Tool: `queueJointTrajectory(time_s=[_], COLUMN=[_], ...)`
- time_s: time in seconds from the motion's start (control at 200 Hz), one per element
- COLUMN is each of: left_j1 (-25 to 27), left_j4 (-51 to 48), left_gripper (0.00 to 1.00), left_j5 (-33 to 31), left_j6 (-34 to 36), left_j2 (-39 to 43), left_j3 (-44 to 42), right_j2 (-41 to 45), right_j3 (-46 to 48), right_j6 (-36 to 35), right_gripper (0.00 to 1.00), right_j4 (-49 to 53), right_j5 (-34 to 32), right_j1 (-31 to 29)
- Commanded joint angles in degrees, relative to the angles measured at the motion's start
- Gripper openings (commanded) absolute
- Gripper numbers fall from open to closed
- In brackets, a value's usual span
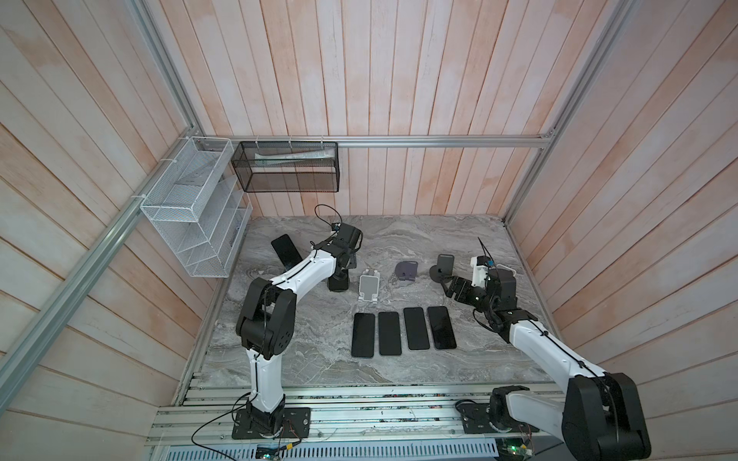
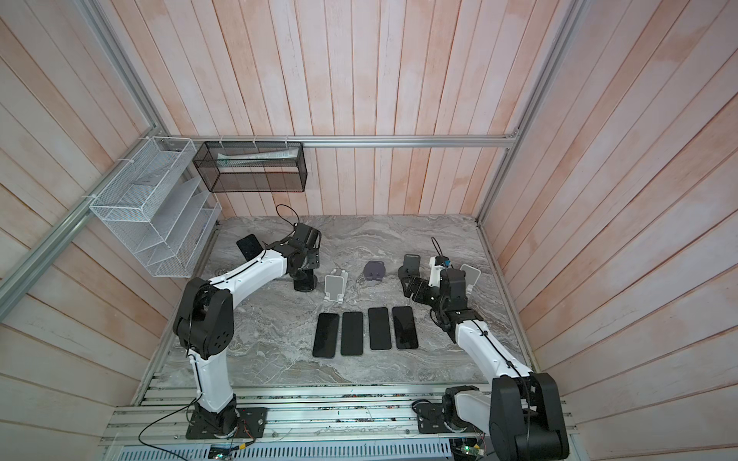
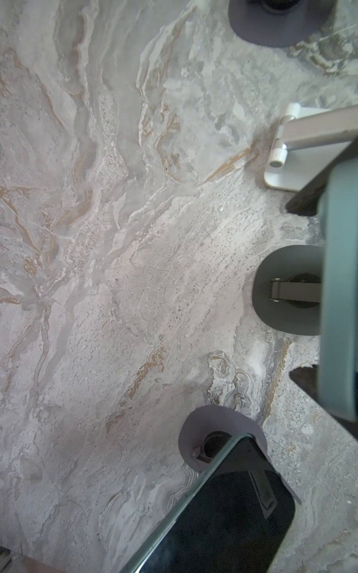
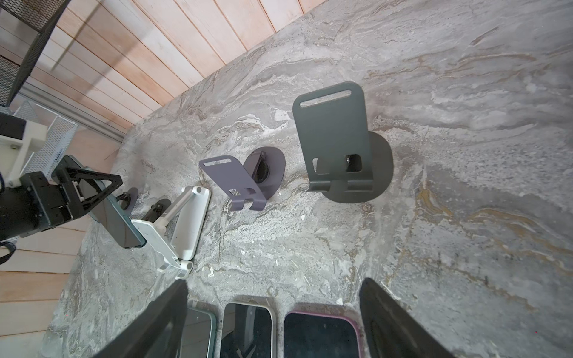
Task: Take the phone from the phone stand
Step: 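Lift the green-edged phone off its stand and carry it toward the flat phones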
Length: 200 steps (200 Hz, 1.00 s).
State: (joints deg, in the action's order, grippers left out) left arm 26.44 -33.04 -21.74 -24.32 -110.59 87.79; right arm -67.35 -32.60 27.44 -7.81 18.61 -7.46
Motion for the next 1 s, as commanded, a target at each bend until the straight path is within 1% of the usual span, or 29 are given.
queueJointTrajectory(time_s=[0.0,0.245,0.4,0.6,0.715,0.81,0.995], left_j1=[0.3,1.3,2.3,4.1,4.7,4.6,5.1], left_j4=[1.6,-1.1,-3.0,-5.7,-6.0,-7.5,-6.7], left_gripper=[0.63,0.62,0.61,0.58,0.56,0.55,0.55], left_j5=[-1.7,-0.9,-0.1,4.6,7.0,9.1,11.9], left_j6=[1.8,2.9,0.8,-4.1,-4.1,-4.4,-4.6], left_j2=[5.5,13.1,20.3,28.9,29.2,27.6,25.7], left_j3=[-0.7,-3.4,-10.8,-20.7,-24.4,-24.9,-27.9], right_j2=[0.8,1.1,1.2,-2.2,-1.5,-0.7,1.3], right_j3=[0.3,0.8,2.4,0.9,1.4,1.3,1.6], right_j6=[0.2,0.2,0.7,0.0,-0.1,-0.8,-2.0], right_gripper=[0.87,0.87,0.87,0.86,0.86,0.86,0.86], right_j4=[-0.7,-1.5,-5.5,-5.9,-5.5,-4.2,-3.2], right_j5=[-1.2,-0.8,2.9,6.9,6.2,4.8,3.1], right_j1=[-0.4,-0.9,-2.2,-2.7,-2.9,-3.1,-4.2])
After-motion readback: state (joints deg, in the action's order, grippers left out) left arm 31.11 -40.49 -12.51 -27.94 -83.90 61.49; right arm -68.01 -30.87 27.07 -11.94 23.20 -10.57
